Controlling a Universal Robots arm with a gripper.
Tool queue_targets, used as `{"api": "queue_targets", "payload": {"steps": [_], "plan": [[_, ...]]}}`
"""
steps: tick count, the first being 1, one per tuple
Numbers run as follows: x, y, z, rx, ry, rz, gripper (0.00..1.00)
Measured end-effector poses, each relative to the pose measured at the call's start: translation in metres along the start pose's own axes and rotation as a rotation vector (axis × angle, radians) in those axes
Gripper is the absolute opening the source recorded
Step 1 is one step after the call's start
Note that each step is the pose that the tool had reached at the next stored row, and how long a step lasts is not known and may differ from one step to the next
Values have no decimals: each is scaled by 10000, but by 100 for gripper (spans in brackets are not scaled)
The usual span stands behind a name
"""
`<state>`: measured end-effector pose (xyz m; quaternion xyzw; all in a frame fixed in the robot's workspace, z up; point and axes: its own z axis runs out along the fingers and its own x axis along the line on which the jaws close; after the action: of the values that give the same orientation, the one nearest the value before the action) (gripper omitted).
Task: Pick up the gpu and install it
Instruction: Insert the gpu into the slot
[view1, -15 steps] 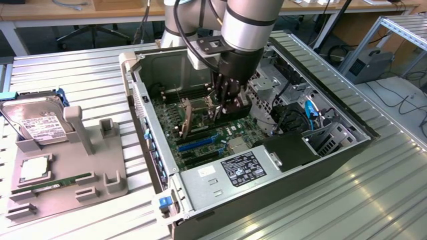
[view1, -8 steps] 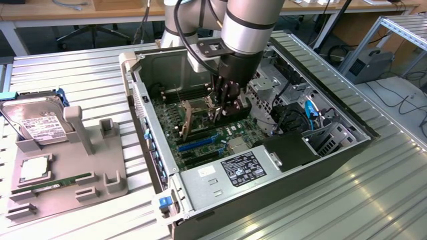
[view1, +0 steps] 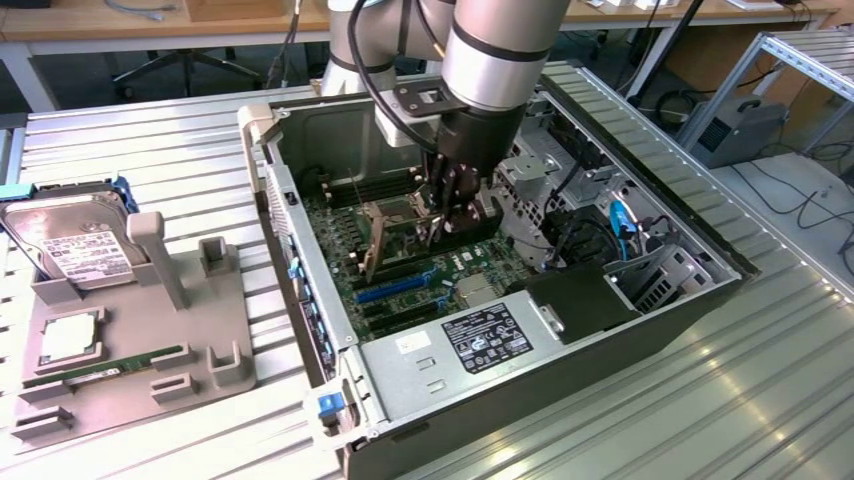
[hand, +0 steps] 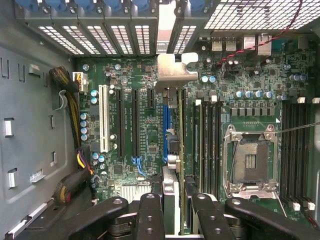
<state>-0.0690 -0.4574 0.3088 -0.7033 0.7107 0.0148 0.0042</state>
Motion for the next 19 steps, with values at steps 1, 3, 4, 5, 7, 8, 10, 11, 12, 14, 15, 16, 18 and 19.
{"api": "queue_targets", "payload": {"steps": [1, 3, 4, 5, 7, 8, 10, 11, 12, 14, 15, 16, 18, 19], "plan": [[1, 0, 2, 0, 0, 0, 27], [2, 1, 5, 1, 0, 0, 27], [3, 1, 6, 0, 0, 0, 27], [4, 2, 7, 0, 0, -1, 27], [6, 4, 11, 0, -1, 0, 27], [7, 4, 11, 0, 0, 0, 27], [9, 5, 15, 0, 0, -1, 27], [13, 7, 25, 0, 0, 0, 27], [14, 8, 28, 0, 0, 0, 27], [15, 9, 31, 0, 0, 0, 27], [19, 11, 40, 1, 0, 0, 27], [22, 22, 48, 1, 0, 1, 27], [26, 86, 62, 1, -1, 0, 27], [30, 116, 67, 0, 0, -1, 27]]}}
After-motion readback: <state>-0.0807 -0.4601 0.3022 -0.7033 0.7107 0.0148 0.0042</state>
